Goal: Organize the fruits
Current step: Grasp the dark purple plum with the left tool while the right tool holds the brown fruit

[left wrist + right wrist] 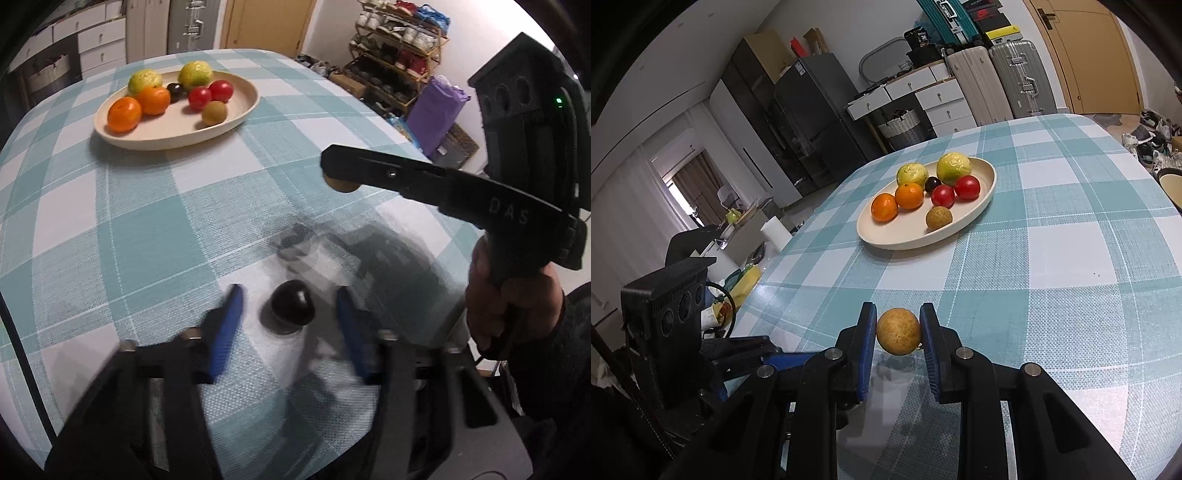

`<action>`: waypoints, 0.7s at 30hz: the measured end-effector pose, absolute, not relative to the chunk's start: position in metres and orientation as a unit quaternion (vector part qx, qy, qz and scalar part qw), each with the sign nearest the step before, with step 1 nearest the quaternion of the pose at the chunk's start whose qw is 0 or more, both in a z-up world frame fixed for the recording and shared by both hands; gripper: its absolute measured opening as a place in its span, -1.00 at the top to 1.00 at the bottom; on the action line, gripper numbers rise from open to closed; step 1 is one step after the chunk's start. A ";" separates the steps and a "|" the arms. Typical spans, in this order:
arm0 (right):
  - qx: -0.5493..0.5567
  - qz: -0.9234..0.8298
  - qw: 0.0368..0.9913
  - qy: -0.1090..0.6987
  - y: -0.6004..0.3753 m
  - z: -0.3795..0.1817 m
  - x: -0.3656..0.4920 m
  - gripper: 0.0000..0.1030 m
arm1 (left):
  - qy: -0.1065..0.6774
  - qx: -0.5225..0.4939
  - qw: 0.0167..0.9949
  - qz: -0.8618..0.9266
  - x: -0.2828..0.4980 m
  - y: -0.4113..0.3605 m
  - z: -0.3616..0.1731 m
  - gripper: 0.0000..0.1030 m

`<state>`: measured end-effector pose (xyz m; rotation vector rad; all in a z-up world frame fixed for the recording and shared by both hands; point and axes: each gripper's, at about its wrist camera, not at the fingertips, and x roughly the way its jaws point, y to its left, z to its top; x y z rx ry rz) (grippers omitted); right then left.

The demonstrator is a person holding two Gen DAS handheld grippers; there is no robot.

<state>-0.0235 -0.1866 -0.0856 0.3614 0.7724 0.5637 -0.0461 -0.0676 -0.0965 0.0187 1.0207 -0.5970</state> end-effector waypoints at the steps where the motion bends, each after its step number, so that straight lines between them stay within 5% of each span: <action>1: 0.174 0.270 0.872 0.369 -0.187 -0.086 -0.023 0.52 | 0.482 0.008 0.828 -0.286 -0.046 -0.069 -0.097 0.44; 4: 0.177 0.271 0.872 0.366 -0.190 -0.087 -0.024 0.52 | 0.482 0.013 0.828 -0.287 -0.045 -0.070 -0.098 0.58; 21: 0.183 0.280 0.869 0.365 -0.192 -0.088 -0.010 0.52 | 0.465 -0.058 0.840 -0.272 -0.001 -0.035 -0.075 0.58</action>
